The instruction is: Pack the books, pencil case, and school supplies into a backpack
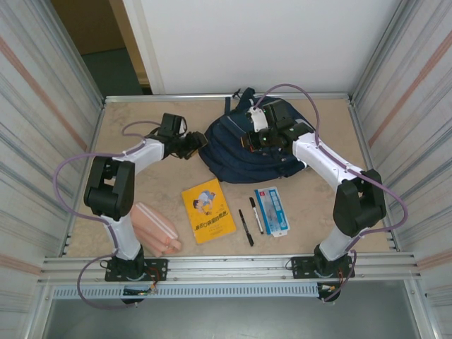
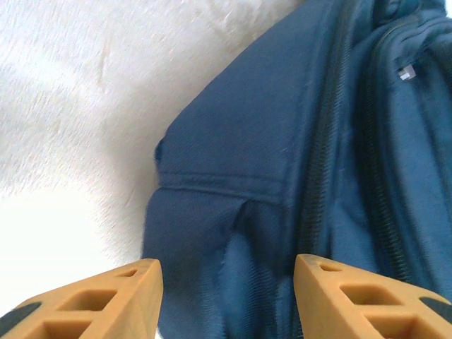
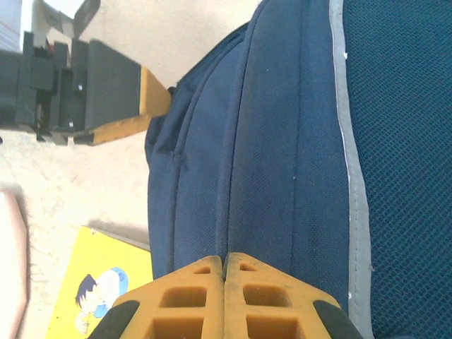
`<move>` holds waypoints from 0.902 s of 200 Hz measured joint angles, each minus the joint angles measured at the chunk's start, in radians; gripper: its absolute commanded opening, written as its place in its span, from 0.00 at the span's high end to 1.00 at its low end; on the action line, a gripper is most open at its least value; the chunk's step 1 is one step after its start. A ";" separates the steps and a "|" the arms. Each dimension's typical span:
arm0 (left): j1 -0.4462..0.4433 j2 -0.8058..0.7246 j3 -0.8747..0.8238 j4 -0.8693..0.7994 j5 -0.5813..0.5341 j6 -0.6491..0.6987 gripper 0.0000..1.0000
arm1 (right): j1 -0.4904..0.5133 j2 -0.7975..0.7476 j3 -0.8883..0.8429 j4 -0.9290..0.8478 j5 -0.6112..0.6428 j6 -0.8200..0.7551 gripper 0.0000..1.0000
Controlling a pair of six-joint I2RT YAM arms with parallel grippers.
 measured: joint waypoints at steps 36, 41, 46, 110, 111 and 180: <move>-0.006 -0.020 -0.093 0.006 0.011 0.000 0.47 | 0.002 0.000 0.000 -0.013 0.004 0.000 1.00; -0.007 -0.025 -0.105 0.008 0.012 0.000 0.47 | 0.003 0.000 0.000 -0.014 0.005 0.000 1.00; -0.007 -0.031 -0.114 0.008 0.012 0.000 0.48 | 0.005 0.001 0.002 -0.019 0.006 0.000 1.00; -0.043 0.011 -0.101 0.019 0.027 -0.031 0.77 | 0.012 0.047 0.070 -0.034 0.005 0.001 1.00; -0.045 0.013 -0.100 0.020 0.028 -0.028 0.78 | 0.013 0.047 0.070 -0.034 0.005 0.001 1.00; -0.024 -0.021 -0.023 -0.052 0.058 -0.017 1.00 | 0.012 0.101 0.114 -0.050 0.030 0.001 1.00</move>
